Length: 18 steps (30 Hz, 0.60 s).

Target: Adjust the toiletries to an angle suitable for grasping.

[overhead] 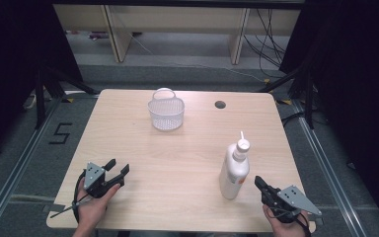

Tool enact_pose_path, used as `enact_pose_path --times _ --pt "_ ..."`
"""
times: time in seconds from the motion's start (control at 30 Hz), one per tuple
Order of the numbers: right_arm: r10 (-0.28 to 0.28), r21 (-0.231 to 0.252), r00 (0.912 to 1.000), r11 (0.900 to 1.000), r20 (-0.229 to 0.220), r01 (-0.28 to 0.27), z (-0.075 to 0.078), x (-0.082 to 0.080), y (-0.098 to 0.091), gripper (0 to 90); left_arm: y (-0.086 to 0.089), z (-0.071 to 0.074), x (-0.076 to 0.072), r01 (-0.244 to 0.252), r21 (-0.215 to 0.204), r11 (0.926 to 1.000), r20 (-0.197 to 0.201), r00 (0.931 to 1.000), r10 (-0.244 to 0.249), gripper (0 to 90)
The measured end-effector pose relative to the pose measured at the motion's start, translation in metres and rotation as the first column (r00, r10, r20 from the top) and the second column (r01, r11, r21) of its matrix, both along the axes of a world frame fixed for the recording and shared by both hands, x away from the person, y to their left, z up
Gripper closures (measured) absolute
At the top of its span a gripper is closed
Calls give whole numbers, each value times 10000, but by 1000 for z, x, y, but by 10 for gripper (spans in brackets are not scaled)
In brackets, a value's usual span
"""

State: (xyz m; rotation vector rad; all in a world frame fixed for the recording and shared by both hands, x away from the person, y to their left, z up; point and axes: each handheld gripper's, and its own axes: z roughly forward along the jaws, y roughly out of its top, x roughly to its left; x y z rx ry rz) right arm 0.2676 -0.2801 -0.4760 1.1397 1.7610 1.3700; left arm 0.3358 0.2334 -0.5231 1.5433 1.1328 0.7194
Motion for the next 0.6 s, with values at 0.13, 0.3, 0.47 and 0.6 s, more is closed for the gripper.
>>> enact_pose_path --times 0.13,0.3,0.47,0.6 --pt "133 -318 9993 9994 345 -122 4 2 3 900 -1 0 1 43 47 10000 -14 10000 -43 406" --pt "471 -349 9987 9983 214 -463 8 4 8 900 0 0 1 -3 56 10000 -166 9999 4 404" --pt "629 -373 9977 9974 245 -619 8 9 14 900 0 1 0 -2 108 9999 -148 9999 3 403" --pt "695 -258 9973 9973 215 -690 9 10 18 900 0 0 1 51 30 10000 -63 10000 -51 403"
